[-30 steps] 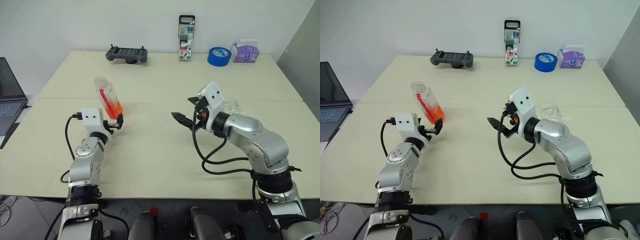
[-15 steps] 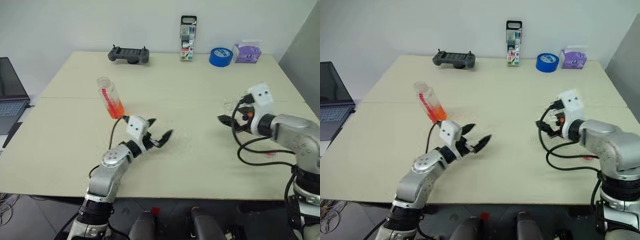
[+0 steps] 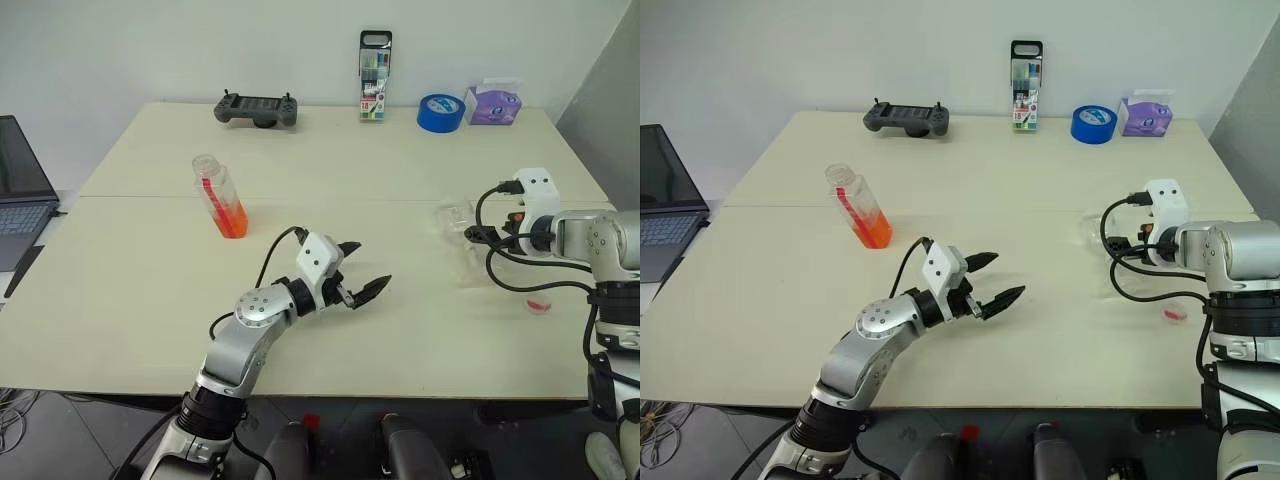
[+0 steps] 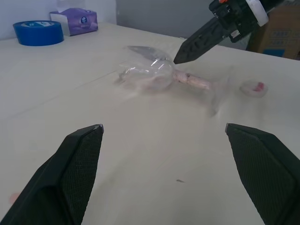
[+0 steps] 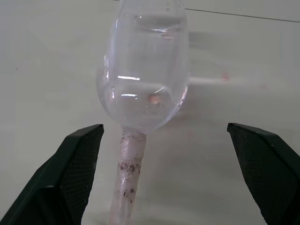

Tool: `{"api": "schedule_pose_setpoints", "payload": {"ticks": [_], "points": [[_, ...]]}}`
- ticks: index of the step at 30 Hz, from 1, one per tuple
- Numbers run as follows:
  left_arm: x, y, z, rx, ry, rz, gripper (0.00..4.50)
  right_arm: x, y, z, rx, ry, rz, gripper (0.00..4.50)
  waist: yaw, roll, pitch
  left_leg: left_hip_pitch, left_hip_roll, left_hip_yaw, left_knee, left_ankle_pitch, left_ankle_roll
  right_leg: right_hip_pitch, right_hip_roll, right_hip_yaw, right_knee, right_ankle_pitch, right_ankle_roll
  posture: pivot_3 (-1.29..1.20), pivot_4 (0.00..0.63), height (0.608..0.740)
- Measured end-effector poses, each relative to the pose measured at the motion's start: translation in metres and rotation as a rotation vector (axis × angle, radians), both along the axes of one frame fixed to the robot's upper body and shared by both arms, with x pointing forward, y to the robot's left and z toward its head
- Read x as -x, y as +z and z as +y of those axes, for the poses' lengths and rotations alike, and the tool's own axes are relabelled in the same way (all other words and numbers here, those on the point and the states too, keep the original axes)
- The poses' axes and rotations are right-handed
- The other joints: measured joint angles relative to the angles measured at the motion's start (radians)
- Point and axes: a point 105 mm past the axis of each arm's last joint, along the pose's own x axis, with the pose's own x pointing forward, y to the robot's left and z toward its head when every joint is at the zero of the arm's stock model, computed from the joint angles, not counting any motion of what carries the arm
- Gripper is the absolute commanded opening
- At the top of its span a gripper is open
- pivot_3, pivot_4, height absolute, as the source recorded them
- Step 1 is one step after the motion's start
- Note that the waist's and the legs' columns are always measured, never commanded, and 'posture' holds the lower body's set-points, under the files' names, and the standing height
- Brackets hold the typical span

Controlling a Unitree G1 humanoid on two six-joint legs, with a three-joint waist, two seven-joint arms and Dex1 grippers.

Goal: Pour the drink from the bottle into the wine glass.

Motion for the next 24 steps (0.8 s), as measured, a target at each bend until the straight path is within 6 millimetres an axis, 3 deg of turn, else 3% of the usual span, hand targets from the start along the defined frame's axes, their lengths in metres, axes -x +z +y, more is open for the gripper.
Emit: {"api": "schedule_pose_setpoints", "payload": {"ticks": [8, 12, 16, 20, 24], "points": [[0.003, -0.001, -0.008, 0.019, -0.01, -0.004, 4.47, 0.005, -0.02, 0.008, -0.059, 0.048, 0.189, 4.5, -0.001, 0.0, 0.0, 0.0, 0.0, 0.0, 0.0, 0.0, 0.0, 0.0, 0.0, 0.0, 0.0, 0.0, 0.0, 0.0, 0.15, 0.74], [0.002, -0.003, -0.01, 0.028, -0.009, -0.003, 4.47, 0.0, -0.019, 0.018, -0.071, 0.064, 0.221, 4.5, -0.001, 0.0, 0.0, 0.0, 0.0, -0.001, 0.0, 0.0, 0.0, 0.0, 0.0, 0.0, 0.0, 0.0, 0.0, 0.0, 0.15, 0.74], [0.001, -0.005, -0.011, 0.035, -0.006, -0.003, 4.47, -0.002, -0.034, 0.021, -0.032, 0.066, 0.279, 4.5, 0.001, 0.0, 0.0, 0.0, 0.0, -0.001, 0.0, 0.0, 0.0, 0.0, 0.0, 0.0, 0.0, 0.0, 0.0, 0.0, 0.15, 0.74], [0.001, -0.004, -0.013, 0.043, -0.006, -0.015, 4.5, -0.01, -0.036, 0.021, 0.023, 0.08, 0.276, 3.62, 0.001, 0.0, 0.0, 0.0, -0.001, -0.001, 0.001, 0.0, 0.0, 0.0, -0.001, 0.0, 0.0, 0.0, 0.0, 0.0, 0.15, 0.74], [0.003, -0.007, -0.013, 0.046, -0.002, -0.008, 4.5, -0.017, -0.039, 0.018, 0.062, 0.089, 0.265, 2.11, 0.0, 0.0, 0.0, 0.0, 0.0, -0.001, 0.001, 0.0, 0.0, 0.0, -0.001, 0.0, 0.001, 0.0, 0.0, 0.0, 0.15, 0.74]]}}
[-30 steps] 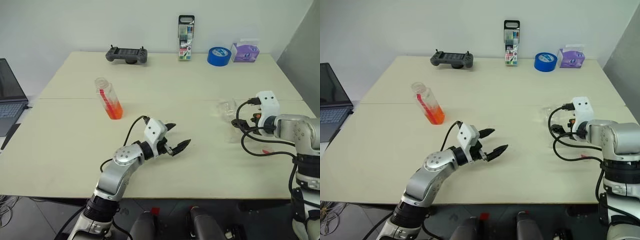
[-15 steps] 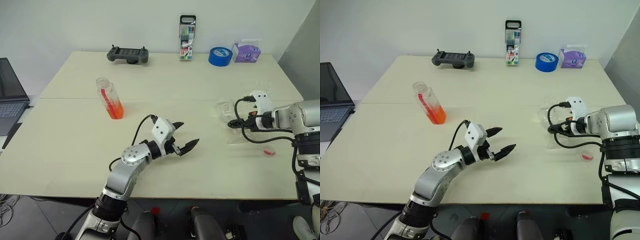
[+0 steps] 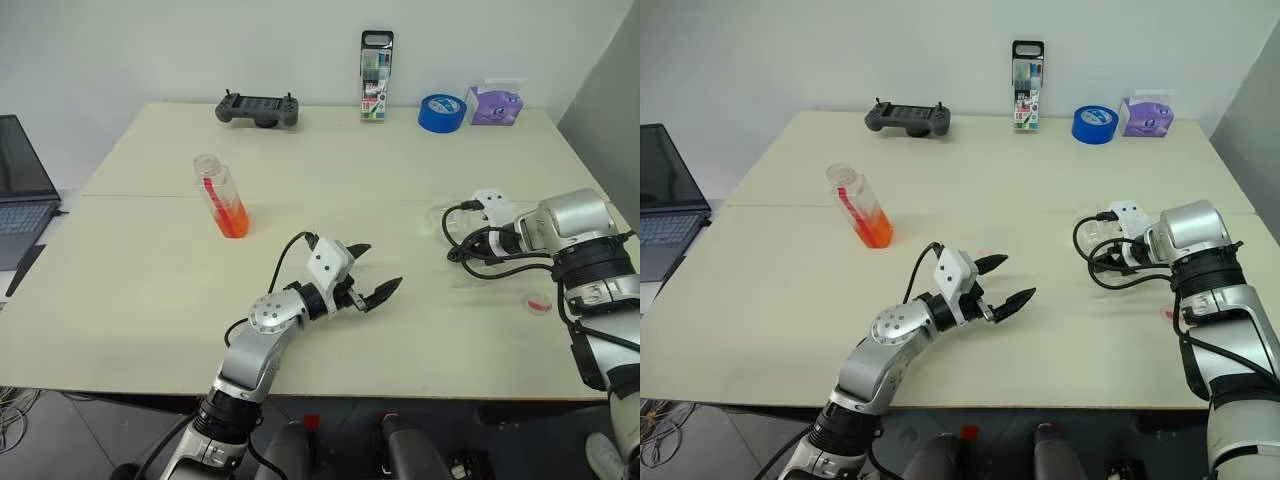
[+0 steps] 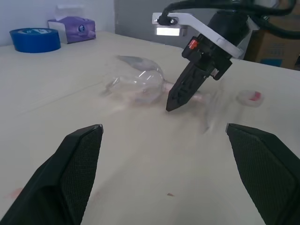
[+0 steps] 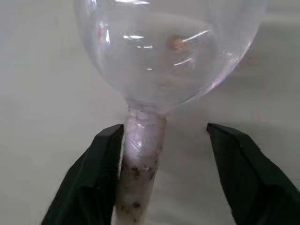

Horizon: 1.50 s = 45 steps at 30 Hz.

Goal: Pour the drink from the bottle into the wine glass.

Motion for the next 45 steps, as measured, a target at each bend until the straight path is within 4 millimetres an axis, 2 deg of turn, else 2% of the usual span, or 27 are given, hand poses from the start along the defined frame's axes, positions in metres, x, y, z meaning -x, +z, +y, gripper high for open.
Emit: {"api": "schedule_pose_setpoints", "payload": {"ticks": [5, 7, 10, 11, 13, 15, 17, 19, 22, 25, 29, 32, 36, 39, 45], "points": [[0.001, -0.005, 0.003, -0.006, 0.014, 0.008, 4.5, -0.006, 0.001, -0.001, 0.029, 0.018, -0.013, 0.32, -0.001, 0.0, 0.0, 0.0, 0.0, -0.001, 0.0, 0.0, 0.0, 0.0, 0.0, 0.0, 0.0, 0.0, 0.0, 0.0, 0.15, 0.74], [0.001, -0.005, 0.004, -0.012, 0.023, 0.003, 4.5, -0.007, 0.003, 0.002, 0.043, 0.052, -0.023, 0.25, -0.002, 0.0, 0.0, 0.0, 0.0, -0.001, 0.0, 0.0, 0.0, -0.001, 0.0, 0.0, 0.0, 0.0, 0.0, 0.0, 0.15, 0.74], [-0.001, -0.006, 0.008, -0.026, 0.04, -0.003, 4.5, -0.008, 0.026, 0.022, 0.068, 0.176, -0.127, 0.25, -0.002, 0.002, 0.001, -0.001, 0.0, -0.003, 0.0, 0.0, 0.0, -0.002, 0.0, 0.001, 0.001, 0.0, 0.0, 0.0, 0.15, 0.74], [-0.002, -0.005, 0.01, -0.028, 0.053, -0.005, 4.5, -0.007, 0.039, 0.034, 0.069, 0.233, -0.202, 0.25, -0.003, 0.002, 0.001, -0.001, 0.001, -0.003, -0.001, 0.0, 0.0, -0.002, 0.0, 0.0, 0.001, 0.0, 0.0, 0.0, 0.15, 0.74], [-0.008, -0.004, 0.022, -0.035, 0.104, -0.01, 4.5, -0.001, 0.066, 0.073, 0.01, 0.356, -0.392, 0.25, -0.004, 0.002, 0.001, 0.0, 0.004, -0.004, -0.001, 0.0, 0.0, -0.002, 0.0, 0.0, 0.001, 0.0, 0.0, 0.0, 0.15, 0.74], [-0.017, -0.002, 0.043, -0.019, 0.2, -0.004, 4.5, 0.008, 0.086, 0.124, -0.159, 0.439, -0.62, 0.24, -0.008, 0.001, 0.0, 0.001, 0.009, -0.005, -0.001, 0.0, 0.0, -0.001, 0.003, -0.002, 0.001, 0.0, 0.0, 0.0, 0.15, 0.74], [-0.024, 0.002, 0.064, 0.017, 0.287, 0.005, 4.5, 0.015, 0.093, 0.166, -0.35, 0.434, -0.798, 0.24, -0.011, 0.001, 0.0, 0.001, 0.012, -0.006, -0.001, 0.0, 0.0, -0.001, 0.006, -0.001, 0.002, 0.0, 0.0, 0.0, 0.15, 0.74], [-0.026, 0.007, 0.079, 0.05, 0.347, 0.004, 4.5, 0.016, 0.092, 0.185, -0.467, 0.377, -0.909, 0.24, -0.003, 0.001, 0.0, 0.0, 0.012, -0.006, -0.001, 0.0, -0.001, -0.002, 0.007, -0.003, 0.002, 0.001, -0.001, 0.0, 0.15, 0.74], [-0.027, 0.01, 0.108, 0.058, 0.45, 0.01, 4.5, 0.003, 0.096, 0.195, -0.559, 0.224, -1.096, 0.24, 0.003, 0.001, 0.0, 0.001, 0.011, -0.005, 0.0, 0.0, -0.001, -0.001, 0.007, -0.002, 0.001, 0.002, -0.003, 0.0, 0.15, 0.74], [-0.026, 0.022, 0.126, 0.05, 0.511, -0.017, 4.5, -0.013, 0.066, 0.204, -0.514, 0.11, -1.145, 0.24, 0.002, 0.001, 0.0, 0.002, 0.009, -0.003, 0.0, 0.0, -0.001, -0.001, 0.008, -0.001, 0.001, 0.002, -0.003, 0.0, 0.15, 0.74], [-0.022, 0.033, 0.137, 0.036, 0.536, -0.021, 4.5, -0.031, 0.028, 0.2, -0.416, 0.003, -1.106, 0.24, 0.0, 0.001, 0.0, 0.001, 0.008, -0.002, -0.001, 0.001, -0.002, -0.002, 0.007, 0.0, 0.0, 0.002, -0.003, 0.0, 0.15, 0.74], [-0.016, 0.035, 0.14, 0.043, 0.543, -0.002, 4.5, -0.035, 0.018, 0.2, -0.346, -0.03, -1.123, 0.24, -0.005, 0.001, 0.0, 0.002, 0.01, -0.002, -0.001, 0.001, -0.002, -0.002, 0.007, 0.001, 0.0, 0.002, -0.003, 0.0, 0.15, 0.74], [-0.005, 0.035, 0.132, 0.051, 0.494, 0.035, 4.5, -0.034, -0.001, 0.198, -0.315, -0.055, -1.104, 0.24, -0.007, 0.001, 0.0, 0.002, 0.012, -0.002, -0.002, 0.0, -0.002, -0.002, 0.007, 0.0, 0.001, 0.002, -0.003, 0.0, 0.15, 0.74], [0.0, 0.026, 0.127, 0.043, 0.459, 0.095, 4.5, -0.033, 0.002, 0.199, -0.331, -0.058, -1.128, 0.24, -0.008, 0.001, 0.0, 0.002, 0.012, -0.003, -0.001, 0.0, -0.002, -0.002, 0.009, 0.0, 0.001, 0.002, -0.004, 0.0, 0.15, 0.74], [0.006, 0.013, 0.114, 0.019, 0.397, 0.168, 4.5, -0.037, 0.025, 0.211, -0.35, -0.023, -1.178, 0.24, -0.011, 0.001, 0.0, 0.003, 0.013, -0.003, -0.002, 0.0, -0.002, -0.001, 0.011, 0.0, 0.001, 0.002, -0.004, 0.0, 0.15, 0.74]]}}
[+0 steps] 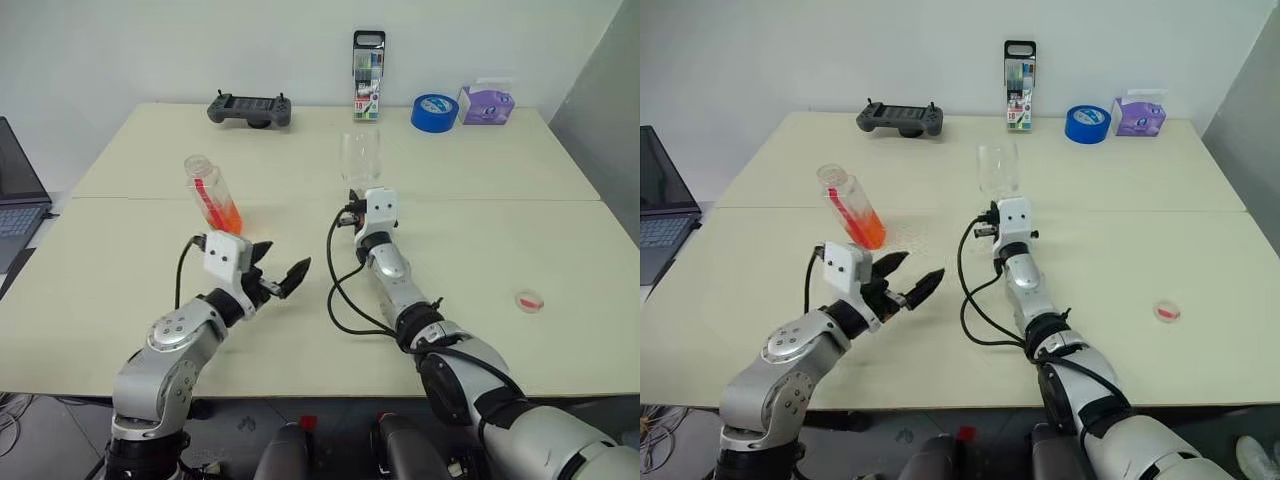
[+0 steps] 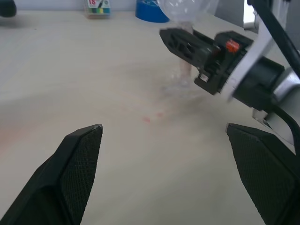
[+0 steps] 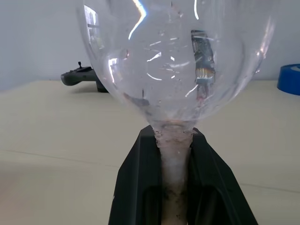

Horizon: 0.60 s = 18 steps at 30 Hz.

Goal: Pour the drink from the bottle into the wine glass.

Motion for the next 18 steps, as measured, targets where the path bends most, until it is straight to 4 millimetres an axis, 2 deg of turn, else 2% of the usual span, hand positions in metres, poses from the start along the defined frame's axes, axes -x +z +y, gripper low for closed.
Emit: {"api": "schedule_pose_setpoints", "payload": {"ticks": [6, 9, 18], "points": [[-0.001, 0.002, -0.011, -0.003, -0.036, -0.007, 4.5, 0.0, -0.025, 0.005, 0.088, 0.004, 0.1, 0.24, 0.0, 0.0, 0.0, 0.0, 0.0, 0.0, 0.0, 0.0, 0.0, 0.0, 0.0, 0.0, 0.0, 0.0, 0.0, 0.0, 0.15, 0.74], [-0.003, 0.007, -0.012, -0.004, -0.043, -0.021, 4.5, 0.001, -0.026, 0.008, 0.11, 0.018, 0.092, 0.24, -0.001, 0.0, 0.0, 0.0, 0.0, 0.0, 0.0, 0.0, 0.0, 0.0, 0.0, 0.0, 0.0, 0.0, 0.0, 0.0, 0.15, 0.74], [-0.01, 0.003, -0.012, -0.015, -0.067, -0.003, 4.5, 0.02, -0.039, -0.012, 0.046, 0.01, 0.018, 0.24, 0.006, 0.0, -0.001, 0.001, 0.0, 0.0, 0.0, 0.0, 0.0, 0.001, 0.0, 0.0, 0.0, 0.0, 0.0, 0.0, 0.15, 0.74]]}}
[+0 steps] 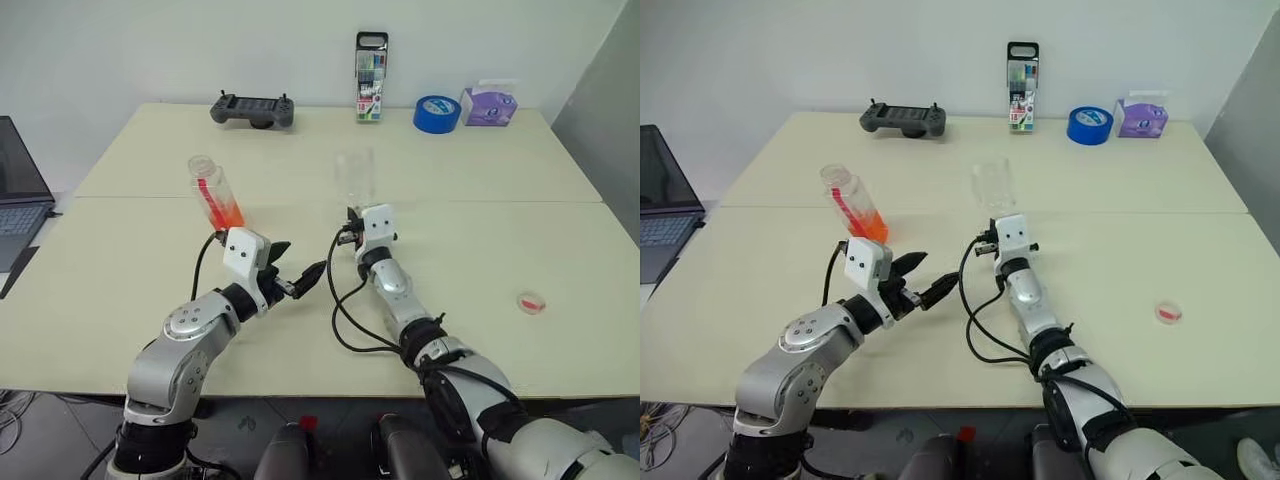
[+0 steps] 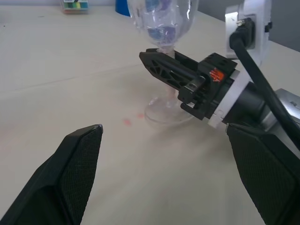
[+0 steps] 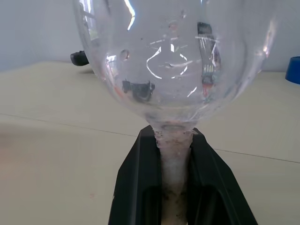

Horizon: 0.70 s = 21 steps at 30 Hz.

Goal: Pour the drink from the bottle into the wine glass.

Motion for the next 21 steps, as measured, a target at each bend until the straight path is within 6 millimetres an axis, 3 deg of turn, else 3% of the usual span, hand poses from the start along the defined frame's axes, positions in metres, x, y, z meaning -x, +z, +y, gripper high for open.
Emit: {"api": "schedule_pose_setpoints", "payload": {"ticks": [9, 21], "points": [[-0.003, -0.001, -0.003, -0.013, -0.036, 0.01, 4.5, 0.019, -0.015, -0.01, -0.021, 0.008, 0.006, 0.24, 0.002, 0.0, -0.001, 0.013, 0.0, -0.001, -0.002, -0.001, 0.0, 0.013, 0.001, 0.0, -0.003, -0.001, -0.001, 0.0, 0.15, 0.74], [-0.006, -0.001, -0.002, -0.022, -0.049, 0.012, 4.5, 0.03, -0.019, -0.012, 0.062, 0.114, 0.058, 0.24, 0.002, -0.001, -0.003, 0.015, 0.001, -0.001, -0.003, -0.001, -0.001, 0.014, 0.001, 0.0, -0.002, -0.003, -0.003, 0.0, 0.15, 0.74]]}}
